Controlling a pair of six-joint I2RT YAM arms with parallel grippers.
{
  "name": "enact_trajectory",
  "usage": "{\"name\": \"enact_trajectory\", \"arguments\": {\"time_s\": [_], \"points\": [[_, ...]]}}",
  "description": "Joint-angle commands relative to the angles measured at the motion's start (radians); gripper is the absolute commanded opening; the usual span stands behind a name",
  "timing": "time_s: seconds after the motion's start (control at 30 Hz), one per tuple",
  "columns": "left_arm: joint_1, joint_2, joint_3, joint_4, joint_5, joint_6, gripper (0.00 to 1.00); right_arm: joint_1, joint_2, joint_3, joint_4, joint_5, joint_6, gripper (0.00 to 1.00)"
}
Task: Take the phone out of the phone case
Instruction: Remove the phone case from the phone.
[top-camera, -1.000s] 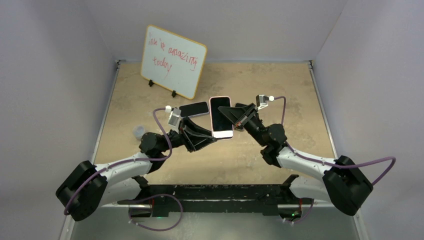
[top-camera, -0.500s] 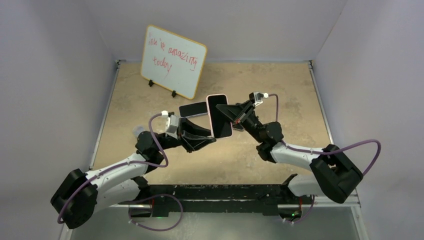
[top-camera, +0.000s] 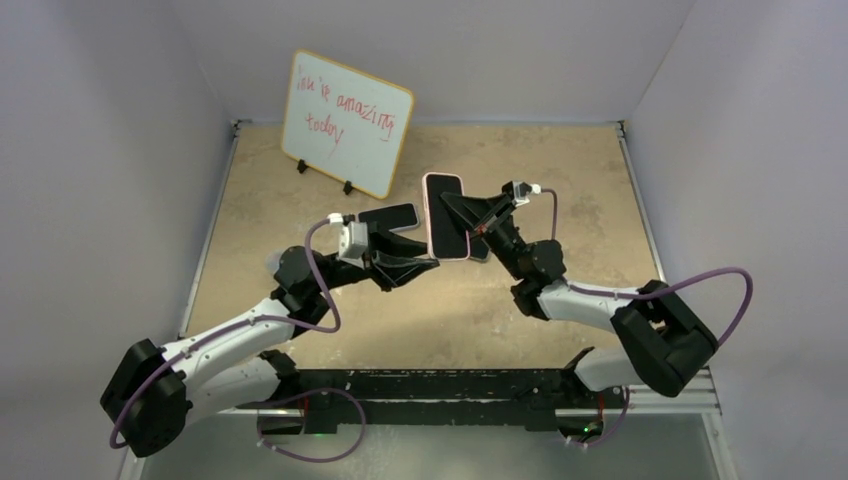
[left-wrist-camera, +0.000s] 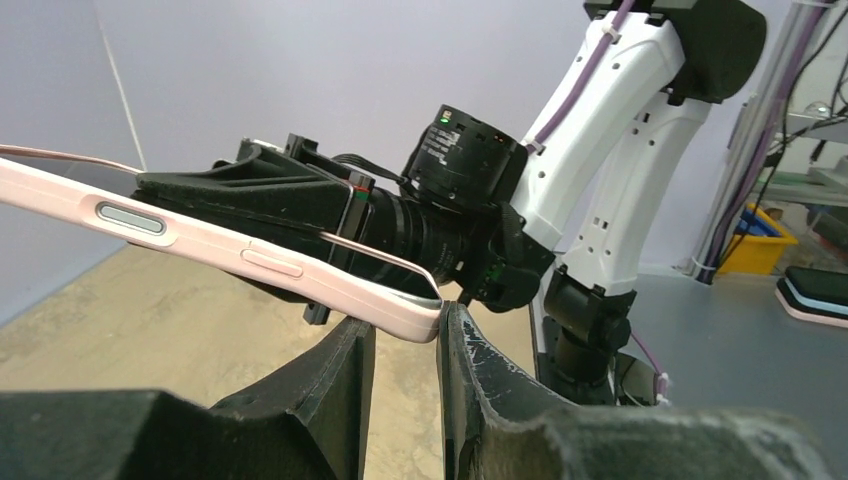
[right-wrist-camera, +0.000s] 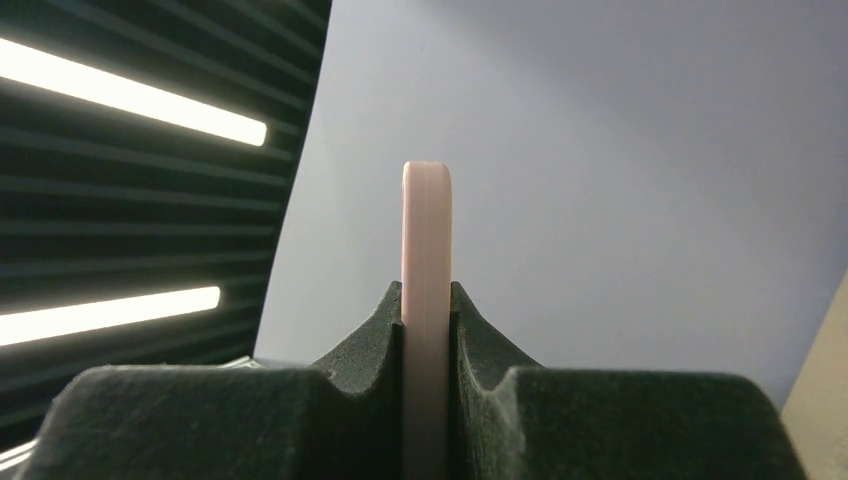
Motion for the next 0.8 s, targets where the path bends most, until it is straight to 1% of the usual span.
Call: {"name": "enact_trajectory", "arguments": {"time_s": [0.0, 0.13, 0.2, 0.27, 0.33, 0.4, 0.47, 0.53, 0.63, 0.7, 0.77], "points": [[0.023, 0.071, 0.077, -0.159, -0.392, 0.132, 0.00, 0.133, 0.001, 0.058, 0.084, -0.216, 0.008, 0.00], [0.021, 0.085, 0.087, -0.224, -0.464, 0.106, 0.00, 0.138, -0.007, 0.079, 0.086, -0.230, -0.005, 0.00], [0.022, 0.093, 0.083, -0.239, -0.468, 0.091, 0.00, 0.136, -0.011, 0.088, 0.071, -0.242, -0.023, 0.00], [0.023, 0.094, 0.072, -0.244, -0.439, 0.069, 0.00, 0.132, -0.016, 0.094, 0.042, -0.269, -0.045, 0.00], [0.023, 0.085, 0.053, -0.240, -0.389, 0.042, 0.09, 0.113, -0.032, 0.093, -0.020, -0.264, -0.090, 0.00], [0.023, 0.064, 0.027, -0.225, -0.342, 0.008, 0.23, 0.084, -0.040, 0.094, -0.063, -0.273, -0.136, 0.00], [0.022, 0.041, 0.006, -0.234, -0.298, -0.015, 0.37, 0.053, -0.040, 0.093, -0.074, -0.290, -0.164, 0.00], [0.024, 0.010, -0.010, -0.246, -0.277, -0.042, 0.46, 0.018, -0.040, 0.093, -0.074, -0.313, -0.175, 0.00], [0.027, -0.039, -0.042, -0.245, -0.273, -0.087, 0.55, -0.024, -0.039, 0.104, -0.079, -0.355, -0.191, 0.00], [0.035, -0.075, -0.060, -0.241, -0.270, -0.126, 0.59, -0.038, -0.036, 0.111, -0.081, -0.379, -0.196, 0.00], [0.060, -0.101, -0.068, -0.243, -0.258, -0.162, 0.61, -0.051, -0.033, 0.115, -0.079, -0.404, -0.197, 0.00]]}}
